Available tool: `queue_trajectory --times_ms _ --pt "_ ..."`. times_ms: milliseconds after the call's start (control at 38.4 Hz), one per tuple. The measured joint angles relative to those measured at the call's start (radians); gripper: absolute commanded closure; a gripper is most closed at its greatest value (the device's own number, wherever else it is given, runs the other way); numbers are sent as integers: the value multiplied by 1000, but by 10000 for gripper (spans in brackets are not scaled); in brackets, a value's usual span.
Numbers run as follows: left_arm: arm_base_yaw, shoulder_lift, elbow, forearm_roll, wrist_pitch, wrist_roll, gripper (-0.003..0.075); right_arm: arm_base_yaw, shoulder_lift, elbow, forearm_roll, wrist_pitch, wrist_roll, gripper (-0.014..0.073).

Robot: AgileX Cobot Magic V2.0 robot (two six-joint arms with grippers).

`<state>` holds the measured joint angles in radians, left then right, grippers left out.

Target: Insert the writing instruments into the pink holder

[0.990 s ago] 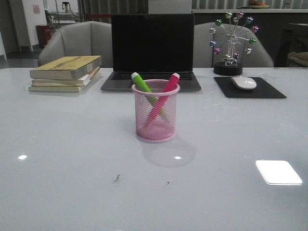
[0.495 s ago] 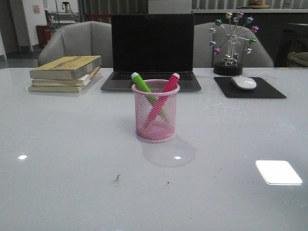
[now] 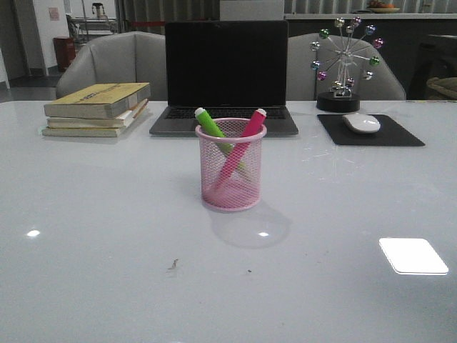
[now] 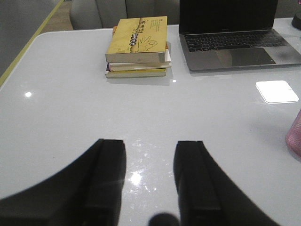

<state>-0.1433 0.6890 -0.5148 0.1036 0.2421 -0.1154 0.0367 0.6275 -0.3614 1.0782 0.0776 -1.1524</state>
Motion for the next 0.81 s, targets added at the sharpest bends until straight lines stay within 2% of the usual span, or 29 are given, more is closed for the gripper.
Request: queue_trajectory --times_ms 182,339,573,807 --pt "0 0 0 0 0 0 389 0 -21 0 -398 35 405 536" --pt "0 0 0 0 0 0 389 0 -68 0 -625 39 639 536" --pt "0 0 0 0 0 0 389 0 -198 28 -818 21 806 536" --pt "0 0 0 0 0 0 389 0 -360 160 -883 -21 904 536"
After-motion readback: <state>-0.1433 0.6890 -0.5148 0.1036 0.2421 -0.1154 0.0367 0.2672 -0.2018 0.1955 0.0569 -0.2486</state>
